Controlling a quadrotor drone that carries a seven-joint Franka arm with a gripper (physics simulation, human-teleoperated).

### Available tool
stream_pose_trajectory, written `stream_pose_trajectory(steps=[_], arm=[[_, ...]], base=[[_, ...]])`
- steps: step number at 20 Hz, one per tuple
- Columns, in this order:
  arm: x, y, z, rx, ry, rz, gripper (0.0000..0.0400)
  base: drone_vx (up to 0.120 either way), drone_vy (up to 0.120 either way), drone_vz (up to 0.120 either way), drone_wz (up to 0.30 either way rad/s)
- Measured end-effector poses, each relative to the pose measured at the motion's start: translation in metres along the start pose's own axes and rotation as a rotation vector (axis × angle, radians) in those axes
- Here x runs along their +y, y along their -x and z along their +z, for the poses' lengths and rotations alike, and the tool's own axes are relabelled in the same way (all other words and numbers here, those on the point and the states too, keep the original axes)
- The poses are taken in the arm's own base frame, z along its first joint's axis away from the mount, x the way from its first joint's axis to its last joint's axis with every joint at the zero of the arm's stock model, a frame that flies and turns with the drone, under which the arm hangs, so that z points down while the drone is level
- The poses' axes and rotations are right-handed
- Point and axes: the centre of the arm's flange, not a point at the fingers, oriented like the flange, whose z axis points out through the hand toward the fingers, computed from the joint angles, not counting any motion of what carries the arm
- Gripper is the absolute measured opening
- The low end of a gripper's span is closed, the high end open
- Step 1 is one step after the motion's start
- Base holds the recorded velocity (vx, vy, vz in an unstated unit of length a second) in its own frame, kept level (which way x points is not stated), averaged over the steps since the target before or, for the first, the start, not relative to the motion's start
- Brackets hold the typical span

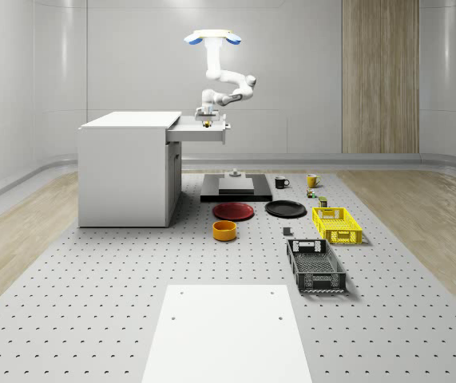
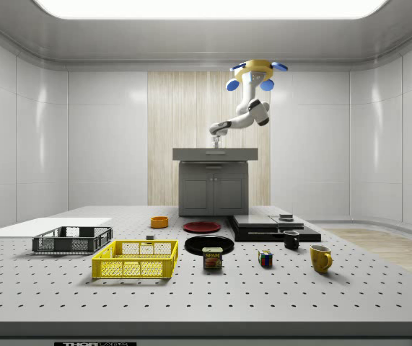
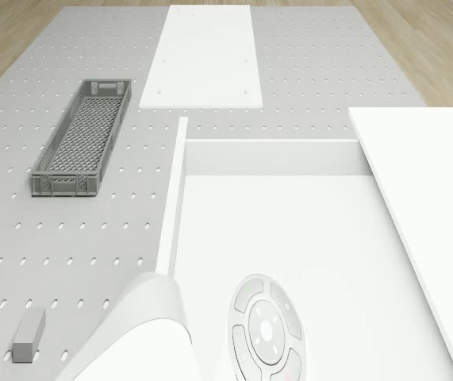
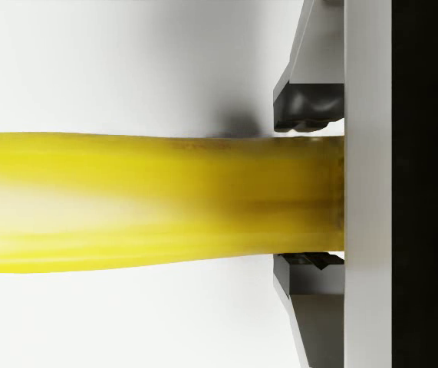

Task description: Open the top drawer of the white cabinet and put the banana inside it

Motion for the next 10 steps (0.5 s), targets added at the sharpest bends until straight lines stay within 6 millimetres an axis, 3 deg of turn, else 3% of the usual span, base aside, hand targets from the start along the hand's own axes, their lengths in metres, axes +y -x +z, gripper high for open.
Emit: stream_pose_trajectory(steps=[4,10], arm=[[0.0,0.0,0.0,-0.001,-0.003,-0.005,0.035],[0.0,0.0,-0.02,-0.002,-0.005,-0.008,0.0389]], base=[[0.0,0.0,0.0,0.0],[0.0,0.0,0.0,0.0]])
